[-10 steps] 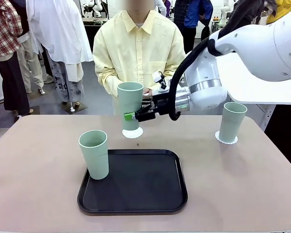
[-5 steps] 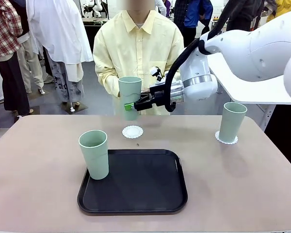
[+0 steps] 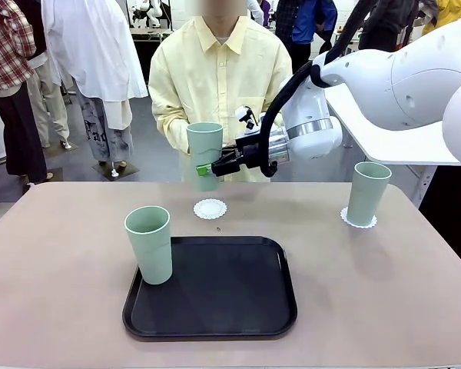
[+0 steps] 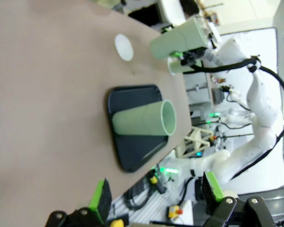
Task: Place coasters on the table and set cups on them.
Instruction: Take one Reusable plastic cup from the Flat Tray and place it on a coaster set by the human.
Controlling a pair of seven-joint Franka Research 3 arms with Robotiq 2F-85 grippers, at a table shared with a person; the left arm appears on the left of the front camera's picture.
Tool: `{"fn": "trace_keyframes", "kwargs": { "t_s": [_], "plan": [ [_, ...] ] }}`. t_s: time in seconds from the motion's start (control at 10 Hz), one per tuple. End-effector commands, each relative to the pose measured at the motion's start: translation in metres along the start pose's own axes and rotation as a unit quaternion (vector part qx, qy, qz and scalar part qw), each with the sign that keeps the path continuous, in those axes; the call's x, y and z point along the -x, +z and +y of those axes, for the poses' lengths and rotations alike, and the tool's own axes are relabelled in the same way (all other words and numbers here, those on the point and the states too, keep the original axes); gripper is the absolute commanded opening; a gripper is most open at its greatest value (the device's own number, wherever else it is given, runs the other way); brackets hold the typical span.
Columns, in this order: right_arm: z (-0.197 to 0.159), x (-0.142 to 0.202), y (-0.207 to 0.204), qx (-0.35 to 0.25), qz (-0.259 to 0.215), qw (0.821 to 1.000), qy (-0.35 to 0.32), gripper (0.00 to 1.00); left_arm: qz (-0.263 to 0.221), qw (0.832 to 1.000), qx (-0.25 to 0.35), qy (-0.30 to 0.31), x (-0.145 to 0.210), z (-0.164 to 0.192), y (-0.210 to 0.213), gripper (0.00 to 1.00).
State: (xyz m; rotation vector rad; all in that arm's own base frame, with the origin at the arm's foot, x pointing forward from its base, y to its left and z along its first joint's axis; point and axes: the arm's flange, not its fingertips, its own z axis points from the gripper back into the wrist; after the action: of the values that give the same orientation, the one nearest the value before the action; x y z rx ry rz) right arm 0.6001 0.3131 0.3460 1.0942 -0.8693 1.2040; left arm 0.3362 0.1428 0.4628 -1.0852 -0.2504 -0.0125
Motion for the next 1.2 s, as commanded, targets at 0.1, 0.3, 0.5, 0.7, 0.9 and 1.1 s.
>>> {"fn": "trace_keyframes", "kwargs": {
  "t_s": [0.1, 0.3, 0.5, 0.7, 0.9, 1.1],
  "plan": [
    [-0.013, 0.013, -0.002, -0.071, -0.004, 0.995, 0.066, 0.83, -0.003, 1.000, 0.006, -0.009, 0.000, 0.000, 0.001, 1.00],
    [-0.027, 0.022, 0.001, -0.071, -0.011, 0.993, 0.091, 0.83, -0.003, 1.000, 0.006, -0.009, 0.000, 0.000, 0.001, 1.00],
    [-0.045, 0.032, 0.002, -0.043, -0.019, 0.995, 0.094, 0.83, -0.003, 1.000, 0.006, -0.009, 0.000, 0.000, 0.001, 1.00],
    [-0.056, 0.041, -0.002, -0.020, -0.016, 0.994, 0.105, 0.83, -0.003, 1.000, 0.006, -0.009, 0.000, 0.000, 0.001, 1.00],
    [-0.064, 0.052, -0.006, -0.030, -0.014, 0.995, 0.092, 0.83, -0.003, 1.000, 0.006, -0.009, 0.000, 0.000, 0.001, 1.00],
    [-0.065, 0.061, -0.013, -0.041, -0.009, 0.996, 0.083, 0.83, -0.003, 1.000, 0.006, -0.009, 0.000, 0.000, 0.001, 1.00]
  ]
}}
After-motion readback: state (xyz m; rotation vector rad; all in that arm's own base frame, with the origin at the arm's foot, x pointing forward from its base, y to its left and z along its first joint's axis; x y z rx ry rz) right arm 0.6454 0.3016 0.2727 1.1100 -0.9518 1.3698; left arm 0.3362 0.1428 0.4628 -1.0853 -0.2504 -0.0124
